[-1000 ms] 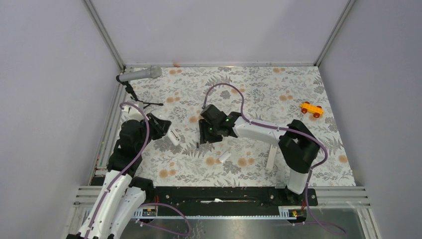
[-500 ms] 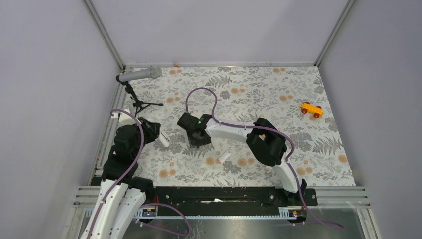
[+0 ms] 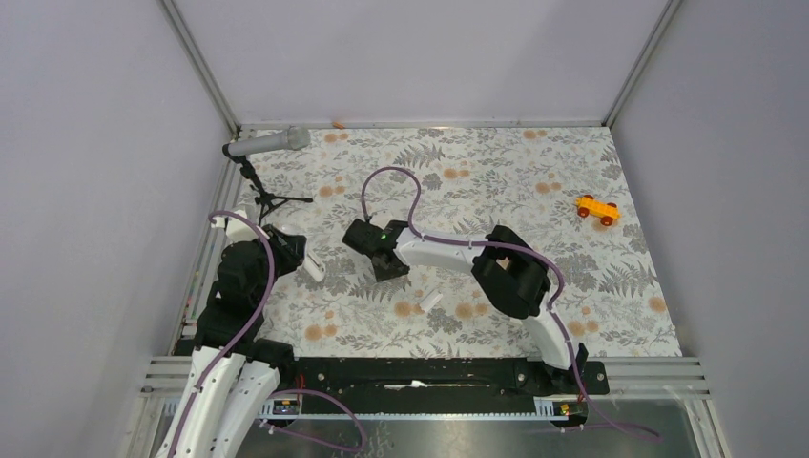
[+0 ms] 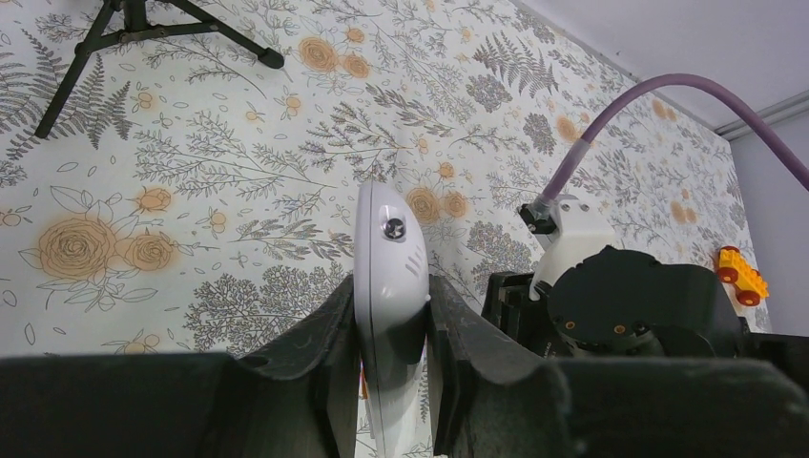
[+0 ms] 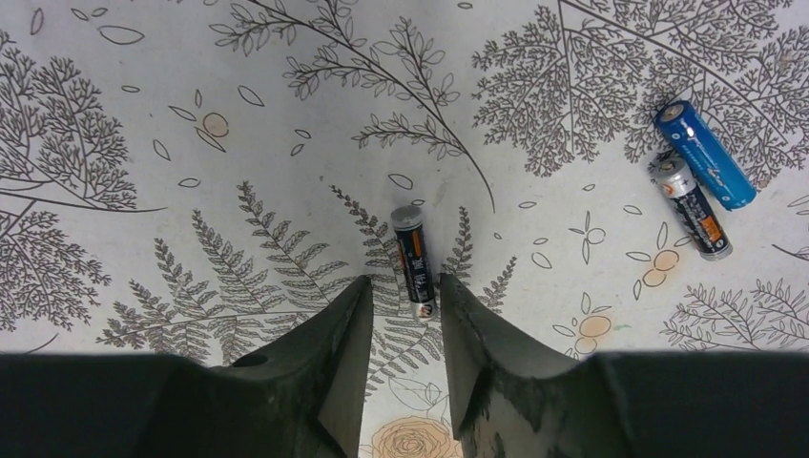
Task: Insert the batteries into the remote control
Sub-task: Adjust the battery at the center of the board.
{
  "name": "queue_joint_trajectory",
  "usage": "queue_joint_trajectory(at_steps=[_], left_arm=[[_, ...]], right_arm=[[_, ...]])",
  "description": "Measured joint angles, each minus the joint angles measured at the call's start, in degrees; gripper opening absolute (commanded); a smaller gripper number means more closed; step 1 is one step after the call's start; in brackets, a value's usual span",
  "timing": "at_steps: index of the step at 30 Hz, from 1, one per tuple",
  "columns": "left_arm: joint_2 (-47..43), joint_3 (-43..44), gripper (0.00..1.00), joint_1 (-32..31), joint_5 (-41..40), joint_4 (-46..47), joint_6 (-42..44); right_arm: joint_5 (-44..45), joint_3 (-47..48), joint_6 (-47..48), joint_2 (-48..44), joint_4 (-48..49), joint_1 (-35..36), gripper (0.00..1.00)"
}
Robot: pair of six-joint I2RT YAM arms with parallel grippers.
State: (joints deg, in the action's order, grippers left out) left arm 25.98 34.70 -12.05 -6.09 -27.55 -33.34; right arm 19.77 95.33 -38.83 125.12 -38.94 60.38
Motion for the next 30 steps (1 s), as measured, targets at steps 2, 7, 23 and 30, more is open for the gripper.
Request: queue_joint_trajectory(at_steps=[2,7,23,30], left_arm=[[0.00,0.00,0.00,0.00,0.00,0.00,-0.15],[0.00,0.00,0.00,0.02,0.02,0.00,-0.39],[0.00,-0.02,0.00,0.00,1.01,0.15,-1.03],[-0.81,-0.68,0.00,0.00,1.64,0.15,-1.18]], right_arm=[[-0.24,-1.57,0.13,-0.87,1.49,0.00,0.29],[-2.82,-4.79,0.42,-2.86,4.33,-0.74,0.12],[0.83,-18.56,-23.26,-13.77,-0.90,-3.13,0.10],[0.87,-28.28,-34.10,-23.82,-3.08,-5.64,0.15]])
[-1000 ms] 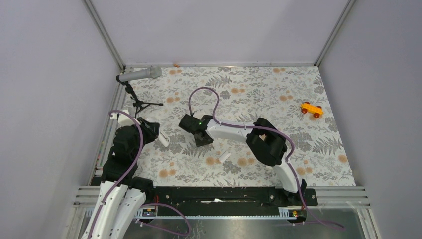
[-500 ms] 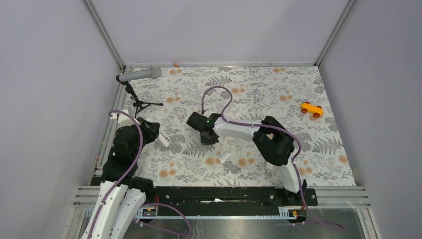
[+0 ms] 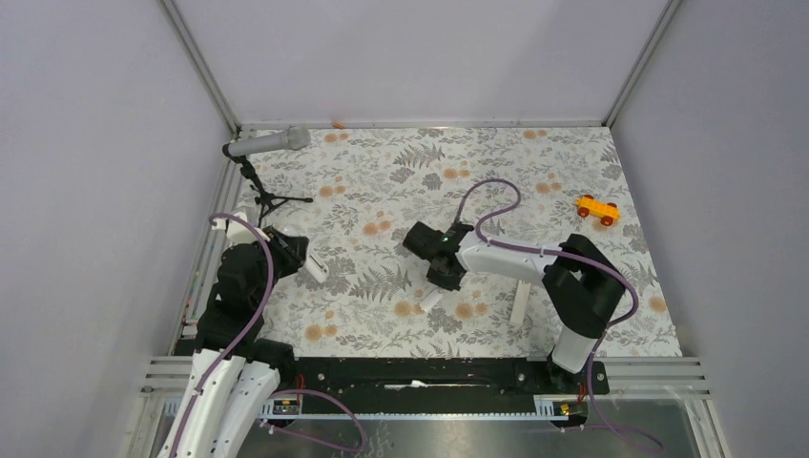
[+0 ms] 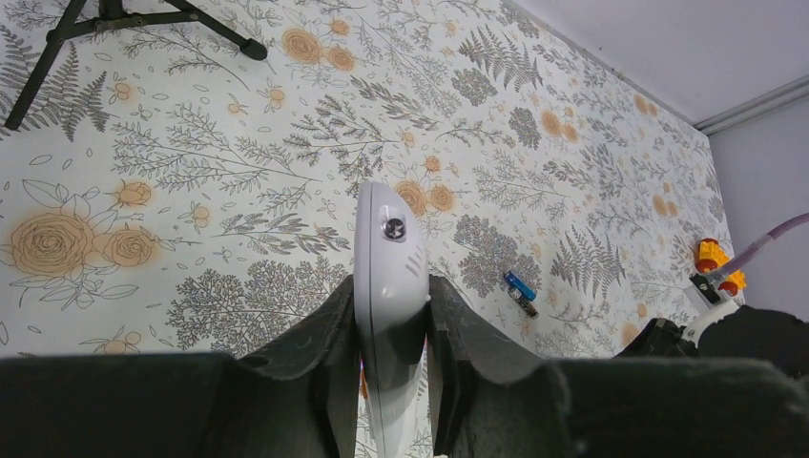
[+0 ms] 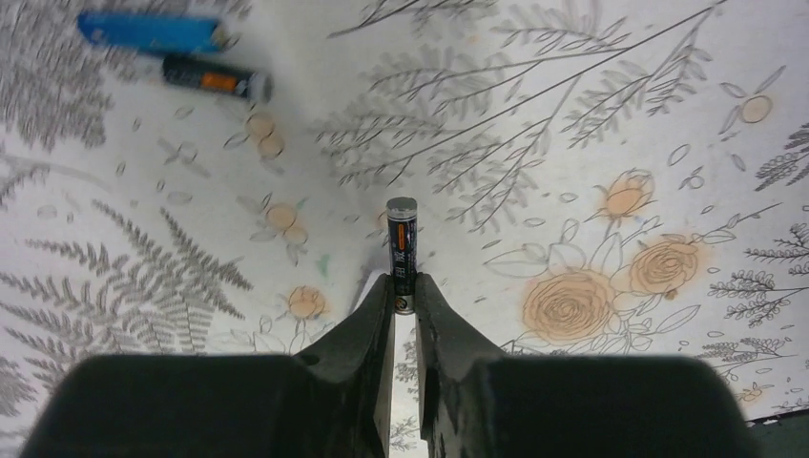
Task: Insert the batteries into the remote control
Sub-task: Adjust the battery at the center of the board.
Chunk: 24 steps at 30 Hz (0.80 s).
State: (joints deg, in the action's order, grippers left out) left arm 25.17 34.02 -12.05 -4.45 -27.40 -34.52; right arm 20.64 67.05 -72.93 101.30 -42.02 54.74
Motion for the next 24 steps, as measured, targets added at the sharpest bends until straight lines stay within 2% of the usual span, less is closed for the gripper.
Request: queue_joint_trajectory(at_steps=[5,7,9,12,13,17,20,22,24], left_arm=[[-1.09,-0.70,0.00,0.02,0.63,-0.02,-0.24],[-1.25,-0.74,0.00,0.00,0.81,-0.09,-0.24],[-1.42,-0.74,0.00,0.02,0.83,-0.13,-0.24],[-1.84,-0.74,0.00,0.02,1.05,-0.15,-0.28],[-1.95,-0.74,0.00,0.00,1.09,-0.15,-0.28],[-2.25,-0.74,0.00,0.00,1.18,-0.17,-0.26],[-2.29,-0.74,0.00,0.02,1.18,-0.20,-0.24],[-2.27,-0.74,0.00,0.02,1.18,-0.22,-0.20],[-2.16,-0.74,0.00,0.02,1.20,-0.22,0.00]], right_arm=[[-3.67,-3.80,-3.43,-0.94,2.19,-5.11,0.16],[-4.90,-3.96,-4.37,-0.66,2.47,-6.16,0.19],[-5.42,-3.85,-5.11,-0.61,2.97,-6.32,0.29],[-6.19,-2.86,-6.03,-0.17,3.15,-6.43,0.50],[-6.51,-2.49,-6.08,-0.02,3.23,-6.56,0.53],[-6.73,-1.95,-5.70,0.00,3.43,-6.86,0.55],[-6.36,-1.97,-2.36,-0.52,3.87,-6.95,0.52],[-6.34,-2.01,3.52,-2.12,5.79,-7.02,0.50],[-7.34,-2.01,13.88,-5.09,9.88,-7.21,0.50]])
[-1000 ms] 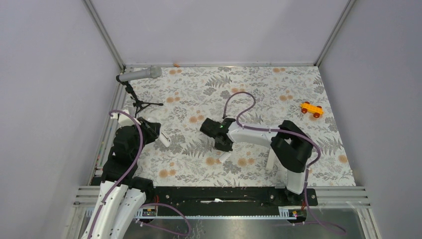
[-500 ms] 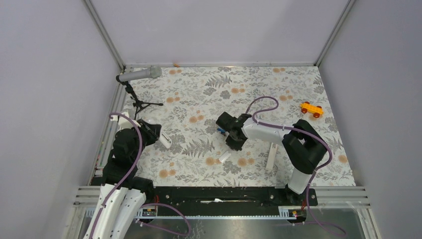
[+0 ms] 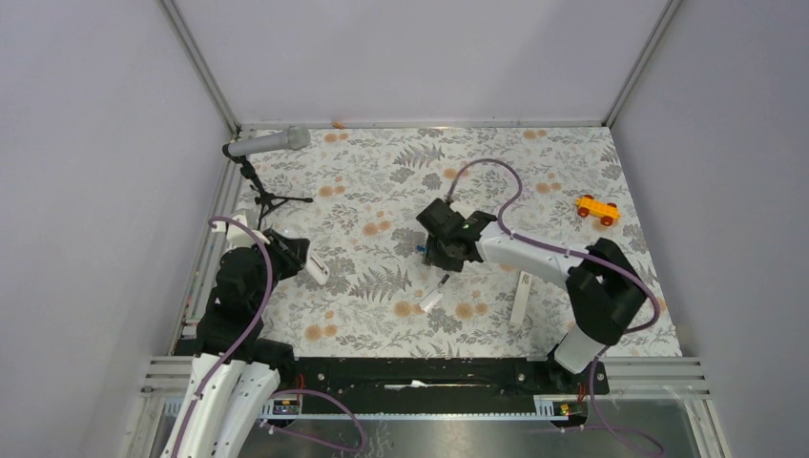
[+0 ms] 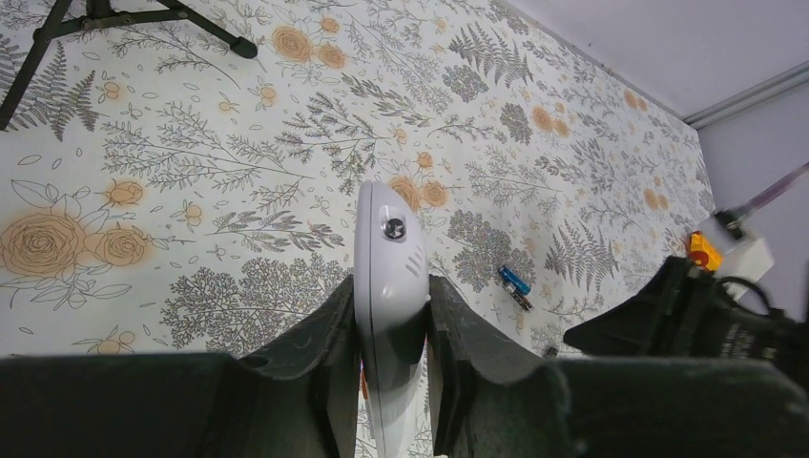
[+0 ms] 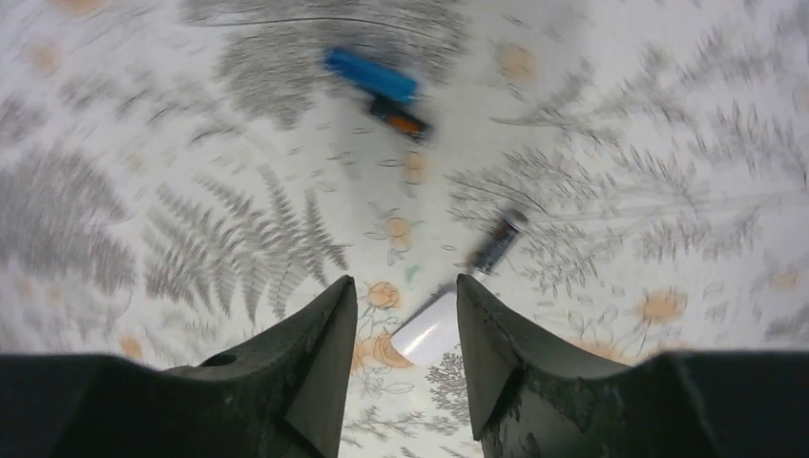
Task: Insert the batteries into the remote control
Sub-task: Adjust the battery at the center of the board, then pick up the battery from the center of the board.
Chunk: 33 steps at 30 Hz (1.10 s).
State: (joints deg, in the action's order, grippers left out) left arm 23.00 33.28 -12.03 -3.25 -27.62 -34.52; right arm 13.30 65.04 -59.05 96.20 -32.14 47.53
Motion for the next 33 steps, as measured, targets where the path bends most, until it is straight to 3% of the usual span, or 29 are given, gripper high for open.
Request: queue_joint_trajectory(at_steps=[6,10,15,21,33], left_arm=[[0.85,0.02,0.00,0.00,0.00,0.00,0.63],[2.21,0.09,0.00,0.00,-0.02,0.00,0.85],[4.61,0.92,0.00,-0.02,-0.09,0.17,1.18],[6.54,2.16,0.00,0.00,-0.79,0.42,1.33],[8.24,2.38,0.00,0.00,-1.25,1.60,1.27]], right_arm=[[-13.51,1.11,35.28,-4.22,7.10,-0.37,0.57],[-19.85,2.73,58.36,-3.28,2.10,-0.33,0.56],[-17.92,3.28,78.44,-0.94,-5.64,-0.39,0.55],[-17.44,-1.33,90.97,-0.94,-3.43,-0.44,0.55],[-17.42,-2.38,101.07,3.85,0.96,-0.46,0.49]])
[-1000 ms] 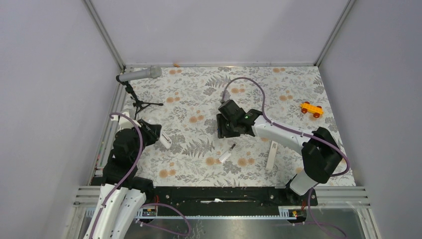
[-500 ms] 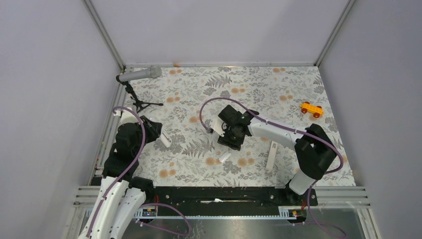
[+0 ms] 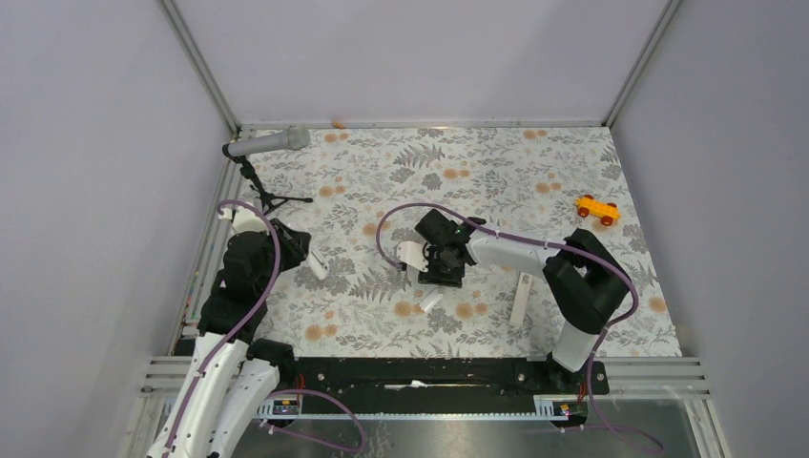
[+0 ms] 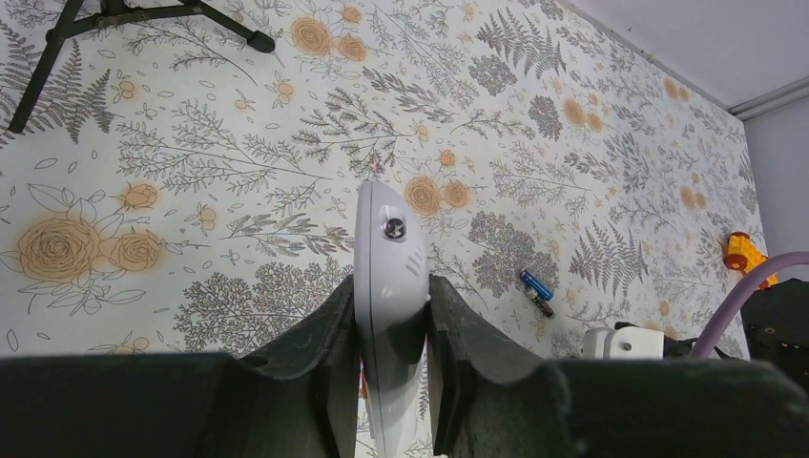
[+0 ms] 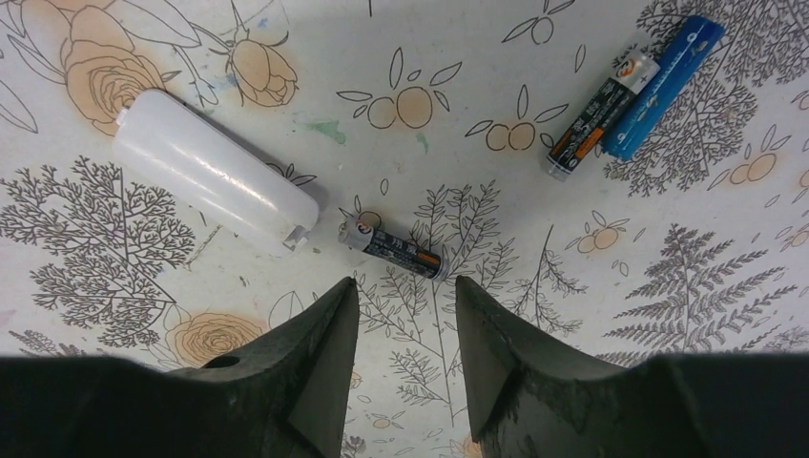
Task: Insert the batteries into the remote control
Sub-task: Pick up the battery from the center of the board.
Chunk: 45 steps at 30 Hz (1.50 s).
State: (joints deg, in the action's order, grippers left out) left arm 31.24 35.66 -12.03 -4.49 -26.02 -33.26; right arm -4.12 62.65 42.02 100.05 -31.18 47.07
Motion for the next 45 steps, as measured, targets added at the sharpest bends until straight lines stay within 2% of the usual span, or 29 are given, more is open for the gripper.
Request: queue_joint_trajectory(at_steps=[16,19,21,24,27,32,38,45], left_arm=[[0.90,0.00,0.00,0.00,-0.24,0.42,-0.24],[0.90,0.00,0.00,0.00,-0.24,0.42,-0.24],[1.09,0.00,0.00,0.00,-0.24,0.42,-0.24],[1.11,0.00,0.00,0.00,-0.24,0.44,-0.24],[1.11,0.00,0.00,0.00,-0.24,0.44,-0.24],[1.14,0.00,0.00,0.00,0.50,0.59,-0.13],[2.34,-0.02,0.00,0.00,8.98,4.68,0.92],[7.28,-1.49,0.00,0.00,22.34,13.33,1.49]], right_arm=[[-3.10,0.07,2.36,2.32,2.80,0.00,0.47],[-3.43,0.09,2.32,2.34,2.82,0.00,0.38],[-3.52,0.09,2.29,2.34,2.82,0.00,0.24],[-3.65,0.22,2.23,2.75,2.71,0.00,0.10],[-3.69,0.90,1.90,3.21,2.56,0.00,0.04],[-3.72,0.94,1.31,3.21,2.62,-0.02,0.03],[-5.03,0.42,-3.85,2.56,4.92,-1.38,0.04],[-5.42,-5.05,-13.84,-6.47,11.89,-3.61,0.05]])
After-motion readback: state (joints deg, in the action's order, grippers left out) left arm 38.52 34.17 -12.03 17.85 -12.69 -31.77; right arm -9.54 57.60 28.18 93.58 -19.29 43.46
